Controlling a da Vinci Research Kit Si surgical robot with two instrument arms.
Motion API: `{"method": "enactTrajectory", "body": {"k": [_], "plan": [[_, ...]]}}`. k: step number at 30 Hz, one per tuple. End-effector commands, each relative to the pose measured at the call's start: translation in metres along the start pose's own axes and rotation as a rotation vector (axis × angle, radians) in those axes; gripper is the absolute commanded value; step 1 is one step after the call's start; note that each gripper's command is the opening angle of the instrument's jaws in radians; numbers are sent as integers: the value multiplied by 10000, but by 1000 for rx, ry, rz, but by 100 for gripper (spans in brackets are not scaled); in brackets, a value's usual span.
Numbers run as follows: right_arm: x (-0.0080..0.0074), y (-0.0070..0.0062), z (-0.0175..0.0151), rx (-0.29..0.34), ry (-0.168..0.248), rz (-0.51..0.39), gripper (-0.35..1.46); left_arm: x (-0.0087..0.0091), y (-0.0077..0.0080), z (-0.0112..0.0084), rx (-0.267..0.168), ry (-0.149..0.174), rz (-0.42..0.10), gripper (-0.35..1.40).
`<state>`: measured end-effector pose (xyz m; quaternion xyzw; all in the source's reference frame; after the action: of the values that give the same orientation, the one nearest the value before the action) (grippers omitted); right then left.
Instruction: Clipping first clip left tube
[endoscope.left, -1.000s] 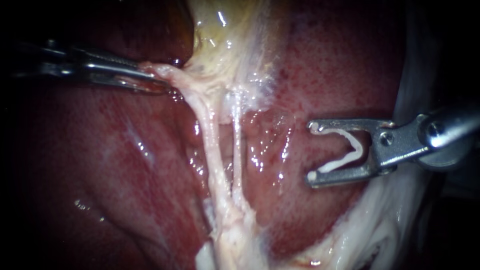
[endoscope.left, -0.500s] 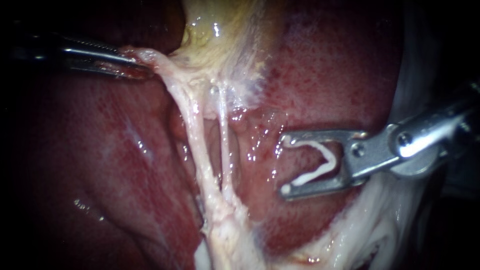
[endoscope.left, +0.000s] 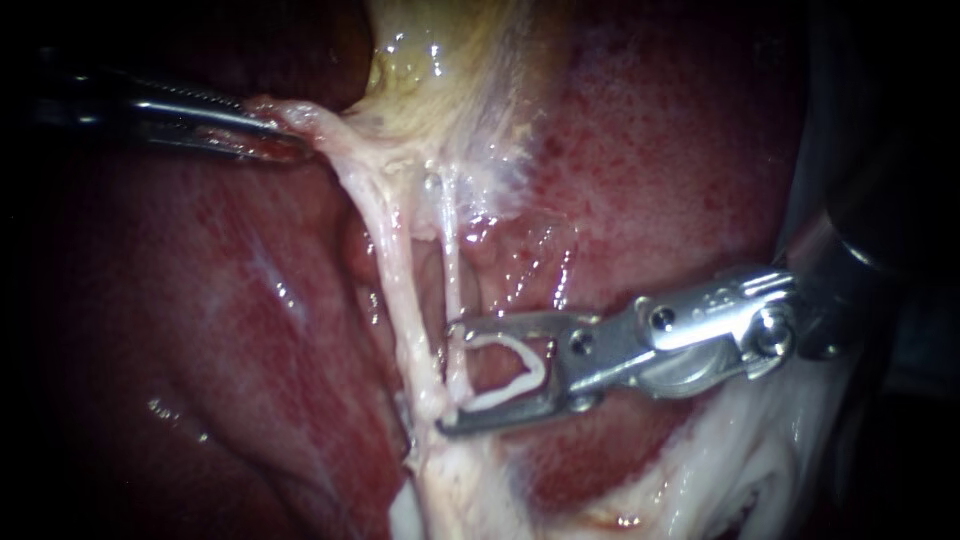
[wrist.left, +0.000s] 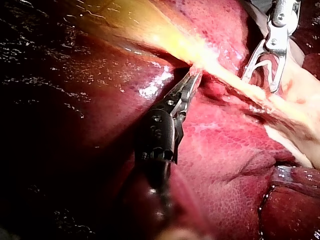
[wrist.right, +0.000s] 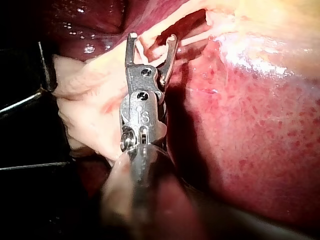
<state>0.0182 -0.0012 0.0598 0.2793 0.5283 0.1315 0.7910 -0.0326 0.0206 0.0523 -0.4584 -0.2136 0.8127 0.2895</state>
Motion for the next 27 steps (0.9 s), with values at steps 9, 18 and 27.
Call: {"method": "enactTrajectory", "body": {"k": [9, 18, 27], "plan": [[-22, 7, 11, 33, -1, 47, 50, -1, 0, 2, 1, 0, 1, -35], [-26, 7, 20, 84, 6, 56, 49, -2, 0, 2, 2, 0, 1, -35], [-15, 10, 40, 121, 52, 68, 49, -2, 0, 3, 2, 0, 1, -35]]}}
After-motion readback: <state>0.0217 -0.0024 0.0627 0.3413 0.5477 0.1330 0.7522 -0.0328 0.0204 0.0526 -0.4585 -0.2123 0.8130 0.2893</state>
